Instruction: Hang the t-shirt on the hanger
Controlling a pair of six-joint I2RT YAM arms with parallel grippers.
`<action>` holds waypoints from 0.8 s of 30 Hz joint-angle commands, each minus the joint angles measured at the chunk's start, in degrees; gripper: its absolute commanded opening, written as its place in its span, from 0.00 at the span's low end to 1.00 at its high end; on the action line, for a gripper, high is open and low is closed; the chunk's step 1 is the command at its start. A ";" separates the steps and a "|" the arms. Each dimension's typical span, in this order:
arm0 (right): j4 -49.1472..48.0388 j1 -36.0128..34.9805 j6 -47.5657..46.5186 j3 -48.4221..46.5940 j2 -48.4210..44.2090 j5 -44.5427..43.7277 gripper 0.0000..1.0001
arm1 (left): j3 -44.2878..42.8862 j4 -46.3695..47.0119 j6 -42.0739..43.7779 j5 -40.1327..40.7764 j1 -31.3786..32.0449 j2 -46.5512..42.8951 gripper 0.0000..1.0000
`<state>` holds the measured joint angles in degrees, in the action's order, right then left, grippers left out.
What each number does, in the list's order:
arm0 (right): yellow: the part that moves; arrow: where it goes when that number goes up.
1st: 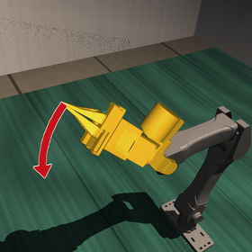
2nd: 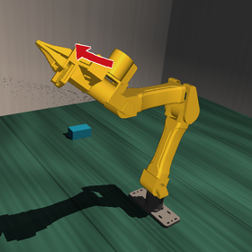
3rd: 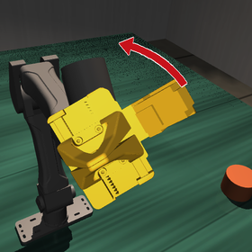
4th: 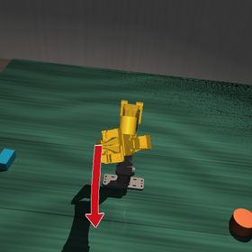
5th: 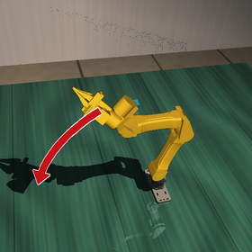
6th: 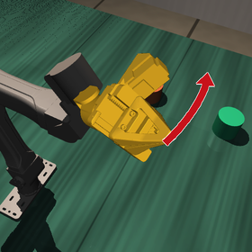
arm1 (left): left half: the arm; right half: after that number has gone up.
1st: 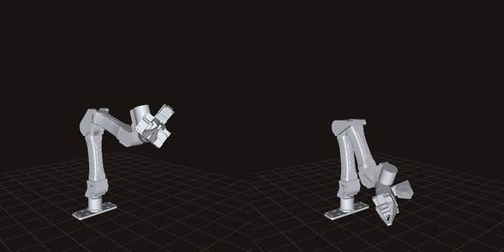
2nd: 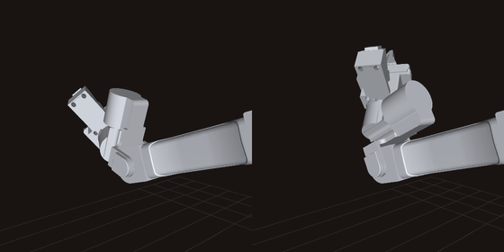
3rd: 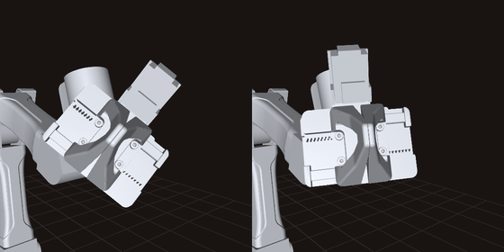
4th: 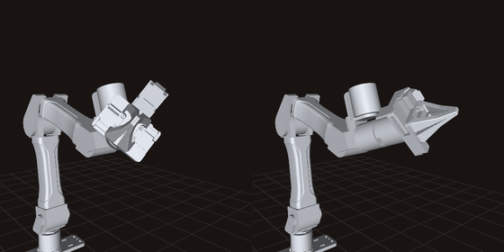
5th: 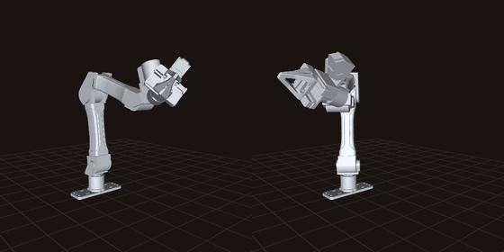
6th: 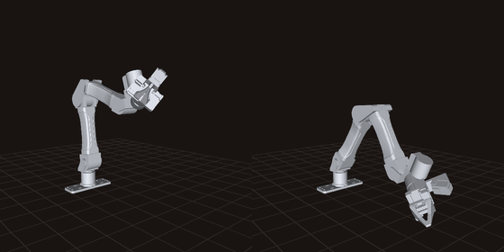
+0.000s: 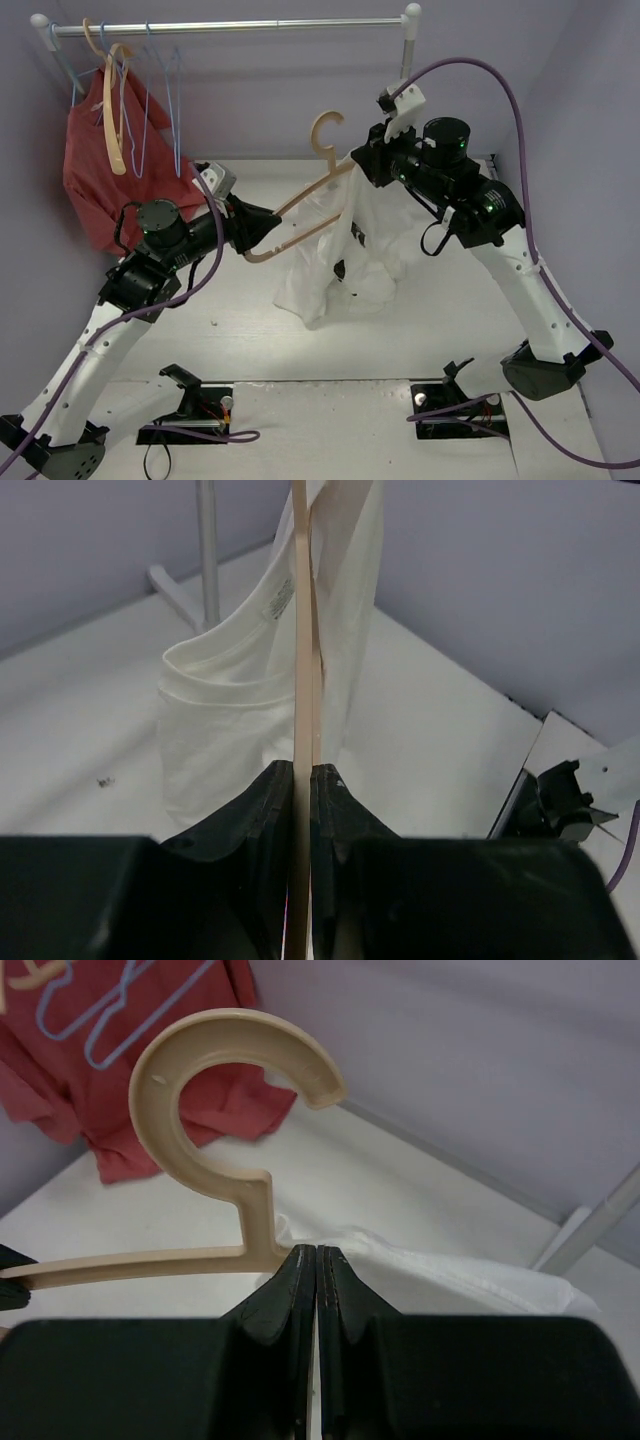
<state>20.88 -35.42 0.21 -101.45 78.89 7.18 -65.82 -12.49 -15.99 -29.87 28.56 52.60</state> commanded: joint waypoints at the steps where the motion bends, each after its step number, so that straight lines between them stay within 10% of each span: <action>1: -4.19 -0.88 -1.26 -7.52 1.79 4.94 0.00 | -5.45 14.13 -2.38 -0.27 0.36 -0.83 0.00; 24: -5.94 -3.08 1.73 10.47 -1.72 -1.73 0.00 | 30.84 58.19 -15.30 -0.63 0.80 -4.00 0.00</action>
<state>20.69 -37.98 1.28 -90.91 80.93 6.15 -32.93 30.74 -30.63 -30.55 28.84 50.35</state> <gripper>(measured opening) 0.035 0.112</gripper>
